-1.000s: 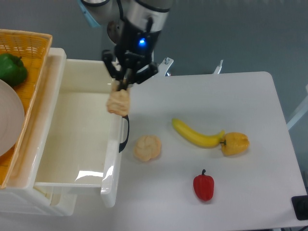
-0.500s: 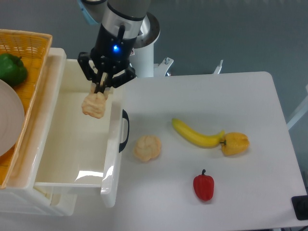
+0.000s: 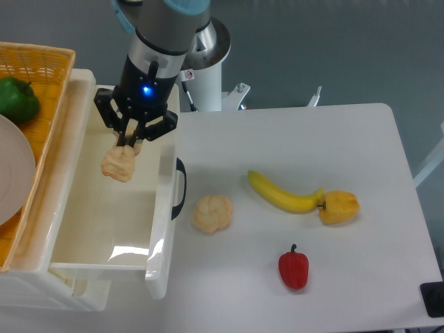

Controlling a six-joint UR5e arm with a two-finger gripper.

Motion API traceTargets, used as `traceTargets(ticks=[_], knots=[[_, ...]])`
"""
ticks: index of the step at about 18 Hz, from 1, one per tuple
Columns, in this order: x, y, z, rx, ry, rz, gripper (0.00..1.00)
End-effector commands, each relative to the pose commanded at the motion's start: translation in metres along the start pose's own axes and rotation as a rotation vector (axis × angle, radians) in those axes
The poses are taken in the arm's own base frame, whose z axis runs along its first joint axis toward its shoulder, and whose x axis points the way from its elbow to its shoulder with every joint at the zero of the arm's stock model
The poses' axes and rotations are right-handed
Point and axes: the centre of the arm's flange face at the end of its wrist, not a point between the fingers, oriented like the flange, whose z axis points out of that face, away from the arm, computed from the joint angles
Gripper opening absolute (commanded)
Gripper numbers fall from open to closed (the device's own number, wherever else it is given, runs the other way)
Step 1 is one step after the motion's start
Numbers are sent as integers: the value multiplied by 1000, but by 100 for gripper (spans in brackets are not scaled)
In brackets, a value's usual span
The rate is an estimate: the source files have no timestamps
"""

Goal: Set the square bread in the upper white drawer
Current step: 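Lower the square bread into the drawer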

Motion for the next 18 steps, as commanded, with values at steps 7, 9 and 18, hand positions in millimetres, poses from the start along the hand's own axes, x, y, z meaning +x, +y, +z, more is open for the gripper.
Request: traceTargets(ticks=[7,9,18], knots=[[-1,-2,0,10,-6,6,53],[0,-2,0,10,-4,6,54],[2,-8,15,1,0,28,94]])
